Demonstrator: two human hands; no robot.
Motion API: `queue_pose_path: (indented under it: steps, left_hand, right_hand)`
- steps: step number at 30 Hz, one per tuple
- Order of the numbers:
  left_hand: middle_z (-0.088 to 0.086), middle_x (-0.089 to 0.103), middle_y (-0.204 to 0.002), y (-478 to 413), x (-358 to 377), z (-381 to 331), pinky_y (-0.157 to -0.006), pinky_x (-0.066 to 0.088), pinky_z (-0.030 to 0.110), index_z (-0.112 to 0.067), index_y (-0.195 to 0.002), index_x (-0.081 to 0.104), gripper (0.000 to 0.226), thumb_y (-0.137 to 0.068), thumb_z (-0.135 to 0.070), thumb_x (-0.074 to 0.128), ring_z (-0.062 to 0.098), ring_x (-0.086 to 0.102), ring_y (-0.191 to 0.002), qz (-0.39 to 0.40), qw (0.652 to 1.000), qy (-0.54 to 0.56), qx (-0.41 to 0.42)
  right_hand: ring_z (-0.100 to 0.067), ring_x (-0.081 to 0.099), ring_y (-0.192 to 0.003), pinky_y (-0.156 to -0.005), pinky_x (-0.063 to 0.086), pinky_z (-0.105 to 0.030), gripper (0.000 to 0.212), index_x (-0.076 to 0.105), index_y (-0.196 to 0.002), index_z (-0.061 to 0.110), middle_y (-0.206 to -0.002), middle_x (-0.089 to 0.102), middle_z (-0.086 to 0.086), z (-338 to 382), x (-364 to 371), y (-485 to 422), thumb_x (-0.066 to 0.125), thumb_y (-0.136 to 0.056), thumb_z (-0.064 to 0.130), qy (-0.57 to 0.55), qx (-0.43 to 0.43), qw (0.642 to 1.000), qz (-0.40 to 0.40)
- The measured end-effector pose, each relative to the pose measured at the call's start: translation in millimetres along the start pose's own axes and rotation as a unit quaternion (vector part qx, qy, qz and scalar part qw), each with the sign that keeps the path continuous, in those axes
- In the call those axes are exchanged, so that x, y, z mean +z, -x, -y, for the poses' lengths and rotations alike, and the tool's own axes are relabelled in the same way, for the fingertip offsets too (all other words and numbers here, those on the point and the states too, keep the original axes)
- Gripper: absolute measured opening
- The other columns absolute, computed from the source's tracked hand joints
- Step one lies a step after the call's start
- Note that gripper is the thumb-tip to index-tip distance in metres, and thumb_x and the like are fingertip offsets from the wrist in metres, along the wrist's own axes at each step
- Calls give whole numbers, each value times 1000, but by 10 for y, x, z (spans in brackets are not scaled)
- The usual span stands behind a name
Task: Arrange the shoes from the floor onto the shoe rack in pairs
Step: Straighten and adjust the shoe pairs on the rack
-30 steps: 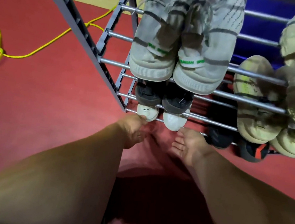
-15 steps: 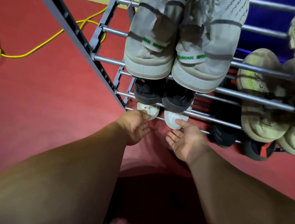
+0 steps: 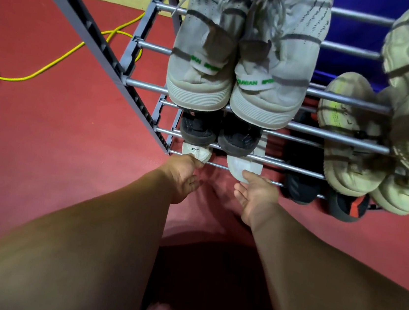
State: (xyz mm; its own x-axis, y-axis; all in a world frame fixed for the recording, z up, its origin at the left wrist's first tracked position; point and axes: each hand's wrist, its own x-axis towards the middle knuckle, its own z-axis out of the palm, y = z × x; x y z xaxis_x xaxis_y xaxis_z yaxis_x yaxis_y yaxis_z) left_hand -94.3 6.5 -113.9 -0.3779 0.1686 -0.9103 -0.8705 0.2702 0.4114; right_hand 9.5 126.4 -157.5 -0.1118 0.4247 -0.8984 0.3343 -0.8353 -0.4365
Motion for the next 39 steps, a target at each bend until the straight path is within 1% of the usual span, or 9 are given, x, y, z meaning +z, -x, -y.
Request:
queue_pose_path:
  steps: [4, 12, 17, 20, 24, 30, 34, 37, 39]
  left_hand:
    - [6, 47, -139, -72, 1, 28, -110, 43, 41, -18, -84, 54, 24, -102, -3, 48, 28, 50, -127, -11, 1000, 6, -14]
    - [-4, 51, -82, -58, 7, 20, -75, 52, 30, -24, -78, 54, 28, -102, -10, 50, 15, 51, -72, -30, 997, -68, -10]
    - [5, 53, -114, 166, -63, -51, -87, 56, 37, -17, -98, 62, 10, -99, -19, 52, 26, 61, -101, -55, 982, -181, 17]
    - [11, 52, -103, 477, -150, -97, -63, 44, 32, -6, -112, 62, 19, -99, -17, 54, 26, 52, -88, -27, 952, -301, 51]
    - [12, 50, -96, 1005, -205, -182, -60, 35, 29, -3, -112, 62, 21, -97, -18, 59, 25, 46, -71, -2, 921, -378, 88]
    - [10, 61, -107, 1911, -291, -211, -67, 43, 30, -8, -122, 59, 29, -98, -25, 59, 23, 53, -73, 31, 910, -389, 141]
    - [8, 65, -111, 2313, -348, -136, -68, 50, 31, -12, -119, 60, 27, -97, -28, 59, 25, 59, -82, 19, 920, -354, 167]
    - [4, 66, -107, 2482, -315, -35, -85, 56, 38, -16, -109, 63, 20, -96, -31, 61, 24, 64, -89, 20, 928, -322, 184]
    - [3, 65, -95, 2594, -284, 32, -78, 56, 36, -16, -100, 64, 15, -91, -28, 65, 21, 61, -80, 31, 927, -321, 190]
  right_hand:
    - [-18, 63, -64, -71, 59, -30, 16, 57, -90, 17, -98, 73, -4, -3, -41, -77, 62, -96, 4, -11, -13, 999, -45]
    - [-19, 76, -81, -70, 63, -31, 16, 69, -108, 11, -94, 73, -9, -24, 50, -19, 70, -93, 17, 31, 23, 999, 1]
    - [-17, 69, -80, -68, 58, -30, 10, 67, -105, 11, -92, 67, -7, 206, -2, 263, 66, -96, 16, 47, 27, 998, 41]
    - [-15, 66, -75, -66, 57, -28, 15, 69, -109, 11, -78, 64, -4, 357, -206, 530, 61, -97, 14, 86, 24, 995, 44]
    - [-15, 61, -63, -56, 54, -29, 24, 68, -115, 9, -63, 61, -4, 463, -529, 957, 58, -94, 12, 143, 20, 989, 34]
    - [-9, 42, -35, -51, 41, -23, 24, 54, -66, 14, -41, 41, 2, 645, -1009, 1868, 53, -89, 11, 227, -17, 972, 60]
    - [-12, 50, -41, -48, 44, -19, 3, 58, -77, 13, -50, 48, 0, 723, -1319, 2409, 57, -80, 13, 299, -58, 949, 85]
    - [-14, 52, -46, -50, 46, -21, 10, 60, -78, 10, -59, 53, -4, 830, -1508, 2734, 62, -82, 19, 336, -104, 928, 124]
    - [-16, 60, -62, -61, 53, -26, 16, 67, -92, 10, -75, 64, -5, 869, -1627, 2867, 65, -78, 18, 308, -140, 929, 148]
